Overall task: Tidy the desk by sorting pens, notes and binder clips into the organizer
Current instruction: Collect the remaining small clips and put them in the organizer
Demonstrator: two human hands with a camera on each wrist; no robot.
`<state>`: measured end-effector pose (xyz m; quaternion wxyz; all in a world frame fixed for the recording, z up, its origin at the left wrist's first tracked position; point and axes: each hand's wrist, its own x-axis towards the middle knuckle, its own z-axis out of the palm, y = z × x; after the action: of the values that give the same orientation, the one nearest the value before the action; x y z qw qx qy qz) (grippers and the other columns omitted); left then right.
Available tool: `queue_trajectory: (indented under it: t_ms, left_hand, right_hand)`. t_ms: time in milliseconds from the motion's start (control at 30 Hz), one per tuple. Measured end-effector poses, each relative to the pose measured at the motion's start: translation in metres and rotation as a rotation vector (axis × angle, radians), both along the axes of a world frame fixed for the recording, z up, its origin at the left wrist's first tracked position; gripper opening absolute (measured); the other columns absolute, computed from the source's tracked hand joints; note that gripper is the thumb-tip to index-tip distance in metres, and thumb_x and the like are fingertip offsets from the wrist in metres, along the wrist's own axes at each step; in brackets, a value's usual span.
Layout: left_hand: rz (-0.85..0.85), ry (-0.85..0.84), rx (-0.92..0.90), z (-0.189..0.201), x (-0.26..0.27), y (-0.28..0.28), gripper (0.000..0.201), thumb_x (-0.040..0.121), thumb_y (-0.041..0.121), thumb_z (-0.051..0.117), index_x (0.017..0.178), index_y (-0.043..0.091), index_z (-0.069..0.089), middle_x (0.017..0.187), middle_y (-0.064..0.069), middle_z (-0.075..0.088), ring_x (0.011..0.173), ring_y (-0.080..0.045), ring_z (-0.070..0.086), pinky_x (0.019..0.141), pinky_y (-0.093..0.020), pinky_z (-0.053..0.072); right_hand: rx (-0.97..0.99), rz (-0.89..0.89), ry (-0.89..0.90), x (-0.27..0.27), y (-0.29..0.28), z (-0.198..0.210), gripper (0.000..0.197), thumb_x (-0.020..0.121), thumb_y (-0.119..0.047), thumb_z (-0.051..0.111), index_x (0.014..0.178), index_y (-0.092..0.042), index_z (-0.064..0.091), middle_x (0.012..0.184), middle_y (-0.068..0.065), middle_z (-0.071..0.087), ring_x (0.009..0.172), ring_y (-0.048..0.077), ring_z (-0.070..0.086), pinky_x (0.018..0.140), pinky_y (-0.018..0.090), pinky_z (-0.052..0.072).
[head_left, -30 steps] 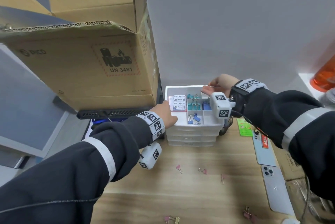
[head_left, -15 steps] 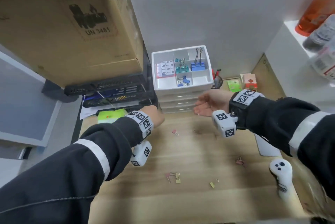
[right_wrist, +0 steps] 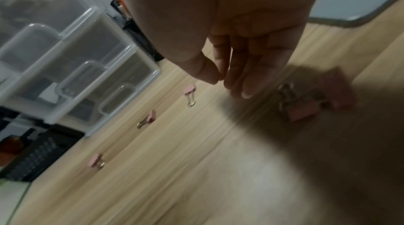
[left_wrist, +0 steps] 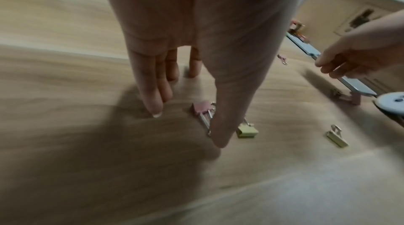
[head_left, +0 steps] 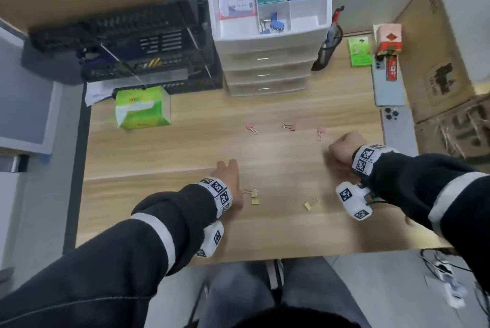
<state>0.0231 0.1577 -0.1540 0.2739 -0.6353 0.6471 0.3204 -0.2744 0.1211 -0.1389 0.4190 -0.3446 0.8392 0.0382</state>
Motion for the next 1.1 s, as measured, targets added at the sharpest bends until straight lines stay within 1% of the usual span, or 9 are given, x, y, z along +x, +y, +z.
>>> queue_trajectory:
  t_ms: [100, 200, 367, 433, 600, 767, 867, 967, 1100]
  left_hand:
    - [-0.143, 0.053, -0.031, -0.005, 0.002, 0.002, 0.057, 0.063, 0.024, 0.077, 0.100, 0.023, 0.034, 0.104, -0.002, 0.032, 0.071, -0.023, 0.056, 0.064, -0.039, 0.058]
    - [-0.325, 0.108, -0.035, -0.012, 0.004, -0.007, 0.051, 0.068, 0.025, 0.078, 0.106, 0.021, 0.044, 0.107, -0.004, 0.039, 0.075, -0.023, 0.055, 0.067, -0.037, 0.053]
    - [-0.344, 0.191, -0.049, -0.018, 0.008, -0.015, 0.022, 0.082, 0.015, 0.066, 0.094, 0.023, 0.049, 0.100, -0.002, 0.045, 0.081, -0.026, 0.059, 0.073, -0.038, 0.052]
    - [-0.345, 0.200, -0.045, -0.020, 0.008, -0.017, 0.018, 0.083, 0.009, 0.060, 0.091, 0.022, 0.050, 0.099, -0.002, 0.048, 0.084, -0.027, 0.059, 0.075, -0.037, 0.051]
    - [-0.371, 0.171, -0.044, -0.024, 0.006, -0.021, 0.020, 0.086, 0.004, 0.053, 0.092, 0.023, 0.051, 0.095, 0.000, 0.050, 0.089, -0.027, 0.059, 0.076, -0.035, 0.046]
    - [-0.396, 0.090, -0.073, -0.021, 0.002, -0.024, 0.023, 0.087, 0.008, 0.051, 0.104, 0.021, 0.056, 0.104, -0.001, 0.061, 0.092, -0.025, 0.061, 0.073, -0.035, 0.051]
    - [-0.356, 0.064, -0.097, -0.016, 0.001, -0.028, 0.025, 0.084, 0.016, 0.057, 0.108, 0.023, 0.058, 0.105, 0.000, 0.064, 0.093, -0.026, 0.063, 0.076, -0.034, 0.054]
    - [-0.314, 0.052, -0.119, -0.011, 0.001, -0.031, 0.028, 0.082, 0.022, 0.058, 0.110, 0.023, 0.059, 0.105, 0.000, 0.065, 0.092, -0.026, 0.065, 0.076, -0.033, 0.055]
    - [-0.252, 0.063, -0.123, -0.005, 0.001, -0.036, 0.035, 0.079, 0.028, 0.061, 0.113, 0.019, 0.060, 0.105, -0.005, 0.065, 0.088, -0.027, 0.064, 0.074, -0.033, 0.056]
  right_hand:
    - [0.043, -0.061, 0.022, -0.021, 0.001, 0.011, 0.025, 0.085, -0.011, 0.047, 0.081, 0.004, 0.067, 0.068, 0.020, 0.071, 0.055, 0.032, 0.065, 0.055, 0.035, 0.054]
    - [0.097, -0.054, 0.062, -0.035, 0.008, 0.018, 0.022, 0.088, -0.008, 0.049, 0.077, 0.004, 0.063, 0.070, 0.018, 0.067, 0.061, 0.029, 0.062, 0.056, 0.030, 0.049]
    - [0.129, -0.098, 0.003, -0.051, 0.025, -0.001, 0.021, 0.085, -0.006, 0.060, 0.095, 0.009, 0.070, 0.094, 0.022, 0.073, 0.089, 0.033, 0.069, 0.088, 0.044, 0.057]
    - [0.090, -0.105, -0.012, -0.056, 0.030, -0.014, 0.024, 0.084, -0.010, 0.062, 0.099, 0.007, 0.070, 0.100, 0.023, 0.072, 0.093, 0.034, 0.068, 0.090, 0.046, 0.056]
    - [0.070, -0.217, -0.153, -0.059, 0.029, -0.025, 0.017, 0.077, -0.009, 0.061, 0.080, 0.004, 0.072, 0.080, 0.023, 0.074, 0.077, 0.038, 0.073, 0.081, 0.053, 0.059]
    - [-0.010, -0.261, -0.162, -0.054, 0.029, 0.000, 0.020, 0.088, 0.003, 0.048, 0.089, 0.014, 0.065, 0.072, 0.026, 0.068, 0.055, 0.031, 0.066, 0.058, 0.038, 0.061]
    - [-0.007, -0.185, -0.117, -0.055, 0.032, 0.000, 0.014, 0.083, -0.009, 0.063, 0.088, 0.003, 0.066, 0.076, 0.022, 0.071, 0.065, 0.033, 0.067, 0.072, 0.048, 0.061]
    - [0.053, -0.025, -0.093, -0.049, 0.037, -0.005, 0.026, 0.059, -0.019, 0.079, 0.078, -0.006, 0.068, 0.075, 0.018, 0.073, 0.066, 0.032, 0.069, 0.073, 0.055, 0.060]
    - [0.080, 0.180, -0.019, -0.033, 0.040, -0.008, 0.035, 0.057, -0.012, 0.083, 0.083, -0.015, 0.061, 0.082, 0.007, 0.069, 0.073, 0.026, 0.067, 0.071, 0.036, 0.060]
